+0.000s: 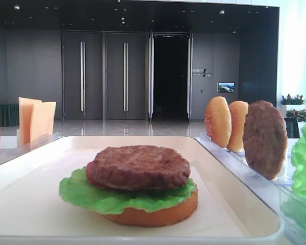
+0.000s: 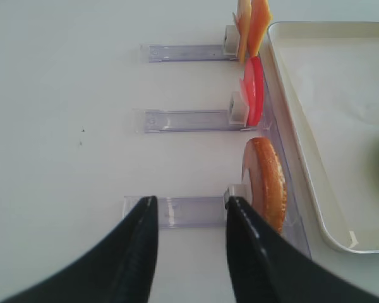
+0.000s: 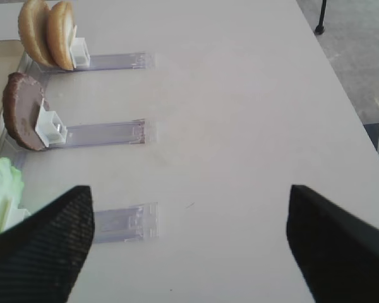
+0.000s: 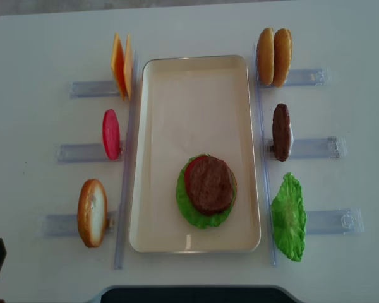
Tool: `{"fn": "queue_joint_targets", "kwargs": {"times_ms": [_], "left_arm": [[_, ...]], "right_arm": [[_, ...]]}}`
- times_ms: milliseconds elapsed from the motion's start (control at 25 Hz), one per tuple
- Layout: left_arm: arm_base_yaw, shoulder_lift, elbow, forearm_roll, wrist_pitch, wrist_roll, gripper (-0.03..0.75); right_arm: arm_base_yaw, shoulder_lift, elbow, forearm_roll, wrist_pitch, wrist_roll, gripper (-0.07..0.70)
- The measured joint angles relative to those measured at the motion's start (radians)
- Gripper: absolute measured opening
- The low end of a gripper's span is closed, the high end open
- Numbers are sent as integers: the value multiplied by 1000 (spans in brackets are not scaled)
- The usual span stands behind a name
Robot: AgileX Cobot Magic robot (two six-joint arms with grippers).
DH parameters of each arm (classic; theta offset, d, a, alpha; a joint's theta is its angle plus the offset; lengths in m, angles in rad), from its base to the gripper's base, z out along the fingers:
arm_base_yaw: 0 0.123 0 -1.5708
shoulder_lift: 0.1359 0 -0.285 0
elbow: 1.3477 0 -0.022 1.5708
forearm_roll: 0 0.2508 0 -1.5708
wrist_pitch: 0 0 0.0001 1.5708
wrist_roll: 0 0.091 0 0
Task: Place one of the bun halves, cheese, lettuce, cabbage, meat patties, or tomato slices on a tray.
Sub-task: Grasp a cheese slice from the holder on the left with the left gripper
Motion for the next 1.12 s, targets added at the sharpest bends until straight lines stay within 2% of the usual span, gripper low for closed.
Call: {"fn": "queue_joint_targets", "kwargs": {"times_ms": [1120], "left_arm": [[0, 0, 0, -6, 0, 0, 286]], "right_arm": [[0, 0, 0, 0, 0, 0, 587]]}}
